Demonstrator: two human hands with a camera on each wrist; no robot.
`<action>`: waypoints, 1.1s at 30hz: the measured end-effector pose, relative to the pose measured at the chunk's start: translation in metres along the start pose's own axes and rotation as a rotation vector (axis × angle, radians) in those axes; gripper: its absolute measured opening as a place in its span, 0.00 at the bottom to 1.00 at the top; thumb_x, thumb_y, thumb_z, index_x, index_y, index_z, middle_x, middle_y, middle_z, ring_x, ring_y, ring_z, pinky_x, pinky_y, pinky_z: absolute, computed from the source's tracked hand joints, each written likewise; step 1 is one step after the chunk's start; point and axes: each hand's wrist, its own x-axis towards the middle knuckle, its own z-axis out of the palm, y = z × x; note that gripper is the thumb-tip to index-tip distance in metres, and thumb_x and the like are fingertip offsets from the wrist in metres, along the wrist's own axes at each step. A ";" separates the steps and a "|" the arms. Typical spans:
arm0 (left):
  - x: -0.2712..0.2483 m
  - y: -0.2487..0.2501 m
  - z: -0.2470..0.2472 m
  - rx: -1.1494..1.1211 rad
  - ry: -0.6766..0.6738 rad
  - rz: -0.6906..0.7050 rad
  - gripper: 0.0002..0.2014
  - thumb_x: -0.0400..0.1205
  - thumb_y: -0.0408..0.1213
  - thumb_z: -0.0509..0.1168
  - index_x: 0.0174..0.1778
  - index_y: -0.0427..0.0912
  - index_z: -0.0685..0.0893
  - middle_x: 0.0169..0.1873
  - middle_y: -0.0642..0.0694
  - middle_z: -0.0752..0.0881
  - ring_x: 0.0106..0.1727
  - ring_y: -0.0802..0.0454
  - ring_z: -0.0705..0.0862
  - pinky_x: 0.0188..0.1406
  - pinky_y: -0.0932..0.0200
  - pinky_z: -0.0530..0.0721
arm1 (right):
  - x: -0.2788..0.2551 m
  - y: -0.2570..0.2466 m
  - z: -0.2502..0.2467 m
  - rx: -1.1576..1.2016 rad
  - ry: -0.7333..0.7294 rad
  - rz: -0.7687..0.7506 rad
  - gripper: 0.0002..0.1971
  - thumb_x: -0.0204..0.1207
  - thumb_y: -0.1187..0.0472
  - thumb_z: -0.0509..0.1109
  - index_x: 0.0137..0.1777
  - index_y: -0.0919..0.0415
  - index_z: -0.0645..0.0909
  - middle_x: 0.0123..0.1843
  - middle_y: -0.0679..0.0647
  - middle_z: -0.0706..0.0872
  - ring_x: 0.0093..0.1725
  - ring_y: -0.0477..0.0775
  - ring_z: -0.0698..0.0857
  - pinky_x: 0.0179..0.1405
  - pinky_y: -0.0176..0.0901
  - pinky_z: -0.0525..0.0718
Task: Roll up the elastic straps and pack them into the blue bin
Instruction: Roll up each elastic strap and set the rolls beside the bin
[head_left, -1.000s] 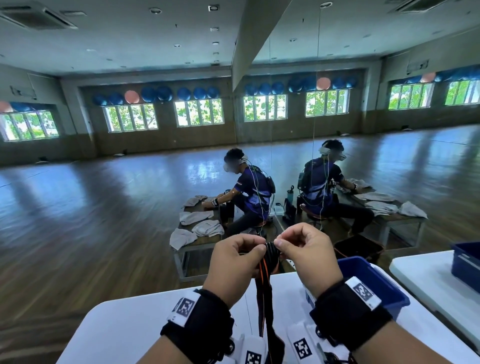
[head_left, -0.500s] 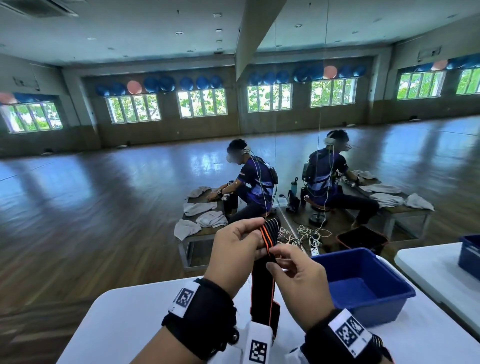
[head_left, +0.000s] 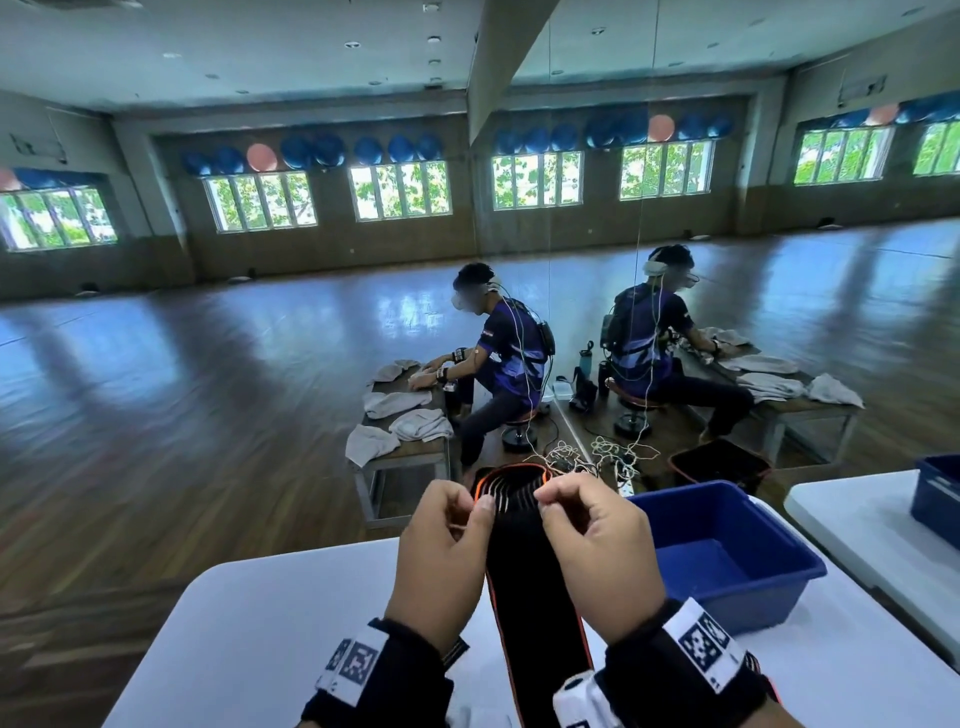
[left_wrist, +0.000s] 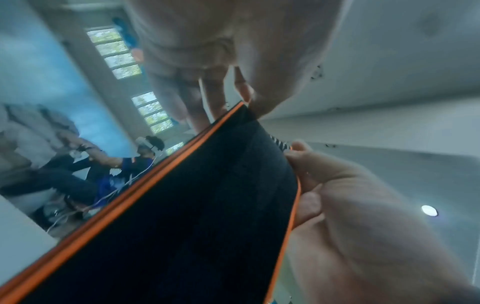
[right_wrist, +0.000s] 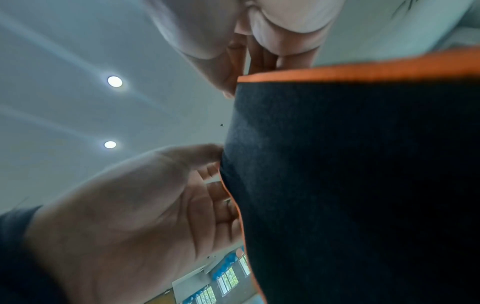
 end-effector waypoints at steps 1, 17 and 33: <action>-0.004 -0.001 0.001 -0.069 -0.036 -0.030 0.11 0.84 0.42 0.69 0.38 0.49 0.76 0.28 0.54 0.79 0.31 0.55 0.77 0.36 0.50 0.78 | -0.001 0.002 0.000 0.012 0.002 0.031 0.15 0.73 0.71 0.73 0.42 0.47 0.87 0.41 0.38 0.89 0.46 0.43 0.89 0.49 0.43 0.87; -0.018 -0.009 0.013 -0.146 -0.134 -0.040 0.19 0.72 0.31 0.67 0.55 0.58 0.81 0.52 0.54 0.87 0.59 0.51 0.86 0.62 0.43 0.85 | -0.023 0.019 0.019 0.218 -0.113 0.307 0.12 0.74 0.69 0.66 0.41 0.49 0.81 0.40 0.44 0.86 0.44 0.48 0.84 0.49 0.50 0.84; 0.029 -0.124 0.045 -0.237 -0.164 -0.411 0.24 0.73 0.20 0.69 0.59 0.50 0.84 0.56 0.40 0.89 0.57 0.42 0.90 0.56 0.48 0.90 | -0.170 0.111 0.001 0.014 -0.823 0.764 0.35 0.66 0.79 0.71 0.66 0.41 0.82 0.64 0.43 0.87 0.60 0.36 0.86 0.56 0.31 0.84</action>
